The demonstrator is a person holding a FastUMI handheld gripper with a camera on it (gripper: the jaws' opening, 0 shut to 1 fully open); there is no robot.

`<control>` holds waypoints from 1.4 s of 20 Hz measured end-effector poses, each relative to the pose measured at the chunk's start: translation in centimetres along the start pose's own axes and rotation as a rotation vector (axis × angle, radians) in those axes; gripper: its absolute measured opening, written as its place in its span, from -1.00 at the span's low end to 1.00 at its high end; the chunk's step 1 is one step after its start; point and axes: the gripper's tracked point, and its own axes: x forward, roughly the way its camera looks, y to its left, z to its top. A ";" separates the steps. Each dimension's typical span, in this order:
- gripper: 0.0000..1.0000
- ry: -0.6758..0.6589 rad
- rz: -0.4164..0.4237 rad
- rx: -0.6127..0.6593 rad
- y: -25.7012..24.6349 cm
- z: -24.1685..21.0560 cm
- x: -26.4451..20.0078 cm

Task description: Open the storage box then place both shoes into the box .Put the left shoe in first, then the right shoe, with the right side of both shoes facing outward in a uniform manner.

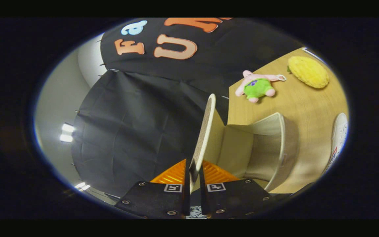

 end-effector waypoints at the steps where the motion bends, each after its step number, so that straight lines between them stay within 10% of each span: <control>1: -0.74 0.001 -0.004 -0.024 0.8 0.0 0.8; 12: -0.67 0.034 -0.076 -0.099 6.2 -1.6 13.8; 16: 0.09 0.084 -0.131 -0.117 5.4 -2.9 16.5; 21: 0.72 0.044 -0.217 -0.175 2.0 -1.4 13.8; 28: 0.80 -0.075 -0.390 -0.293 -5.8 2.5 2.2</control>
